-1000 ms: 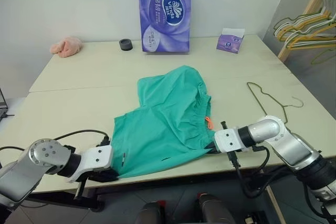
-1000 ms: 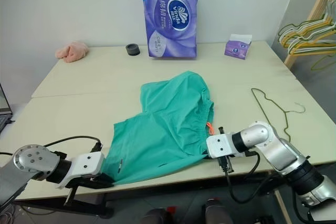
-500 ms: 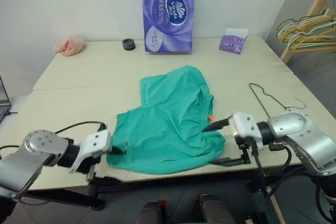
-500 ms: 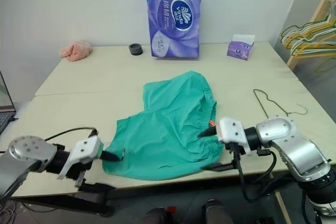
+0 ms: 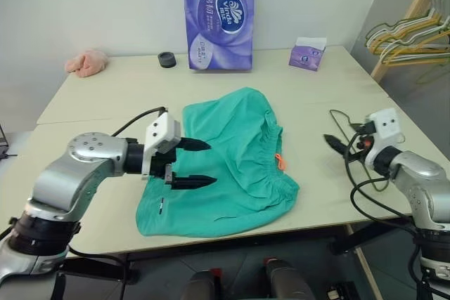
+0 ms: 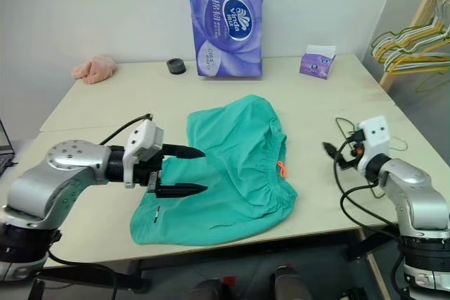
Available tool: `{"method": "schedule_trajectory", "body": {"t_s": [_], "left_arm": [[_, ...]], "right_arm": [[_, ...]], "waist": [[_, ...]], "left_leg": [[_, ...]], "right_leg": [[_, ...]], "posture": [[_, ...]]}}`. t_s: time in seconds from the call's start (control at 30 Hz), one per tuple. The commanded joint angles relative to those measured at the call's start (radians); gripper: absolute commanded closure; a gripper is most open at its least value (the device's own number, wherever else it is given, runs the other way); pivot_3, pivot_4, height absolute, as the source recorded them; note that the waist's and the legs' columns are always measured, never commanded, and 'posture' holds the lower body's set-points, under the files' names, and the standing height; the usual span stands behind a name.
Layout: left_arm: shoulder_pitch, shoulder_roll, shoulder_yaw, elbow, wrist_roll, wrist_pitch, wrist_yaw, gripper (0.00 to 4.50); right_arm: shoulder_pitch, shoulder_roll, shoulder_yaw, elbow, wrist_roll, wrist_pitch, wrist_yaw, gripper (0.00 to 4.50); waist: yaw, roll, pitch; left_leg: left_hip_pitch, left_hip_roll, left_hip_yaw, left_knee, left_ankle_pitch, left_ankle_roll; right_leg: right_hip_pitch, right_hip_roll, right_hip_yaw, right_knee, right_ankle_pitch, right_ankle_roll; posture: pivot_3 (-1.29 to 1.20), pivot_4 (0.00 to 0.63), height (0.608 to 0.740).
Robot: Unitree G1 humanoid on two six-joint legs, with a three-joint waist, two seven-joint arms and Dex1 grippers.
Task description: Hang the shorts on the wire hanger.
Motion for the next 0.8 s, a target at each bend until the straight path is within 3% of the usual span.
{"method": "schedule_trajectory", "body": {"t_s": [0.03, 0.3, 0.47, 0.63, 0.8], "left_arm": [[-0.050, -0.048, -0.047, 0.005, 0.046, -0.048, 0.003, 0.02], [-0.112, -0.106, -0.103, 0.037, 0.093, -0.087, -0.042, 0.02], [-0.146, -0.132, -0.116, 0.052, 0.087, -0.096, -0.079, 0.02], [-0.180, -0.145, -0.116, 0.072, 0.099, -0.104, -0.101, 0.02], [-0.202, -0.153, -0.115, 0.094, 0.111, -0.114, -0.108, 0.00]], "right_arm": [[-0.011, -0.017, -0.054, 0.035, -0.039, -0.004, -0.068, 0.00], [-0.021, -0.033, -0.058, 0.206, -0.091, 0.031, -0.127, 0.00], [-0.103, -0.025, -0.054, 0.391, -0.106, 0.017, -0.135, 0.00], [-0.171, -0.043, -0.009, 0.533, -0.116, 0.058, -0.066, 0.00], [-0.225, -0.066, 0.031, 0.658, -0.134, 0.085, -0.017, 1.59]], "waist": [[-0.003, 0.000, 0.000], [-0.025, 0.000, 0.000], [-0.036, 0.001, 0.001], [-0.054, 0.001, 0.001], [-0.057, 0.000, 0.000]], "left_leg": [[0.000, 0.000, 0.000, 0.000, 0.000, 0.000], [0.000, 0.001, 0.001, -0.001, 0.000, 0.000], [0.000, 0.001, 0.002, -0.001, 0.000, 0.000], [-0.001, 0.001, 0.002, -0.001, 0.000, 0.000], [-0.001, 0.001, 0.001, -0.001, -0.001, 0.001]], "right_leg": [[0.000, 0.000, 0.000, 0.000, 0.000, 0.000], [0.000, 0.001, 0.001, -0.001, -0.001, 0.001], [0.000, 0.002, 0.002, -0.002, -0.002, 0.003], [0.000, 0.002, 0.002, -0.003, -0.002, 0.004], [0.001, 0.002, 0.002, -0.004, -0.002, 0.004]], "posture": [[-0.18, 0.104, 0.740], [-0.20, 0.109, 0.740], [-0.19, 0.109, 0.740], [-0.20, 0.109, 0.740], [-0.20, 0.109, 0.740]]}}
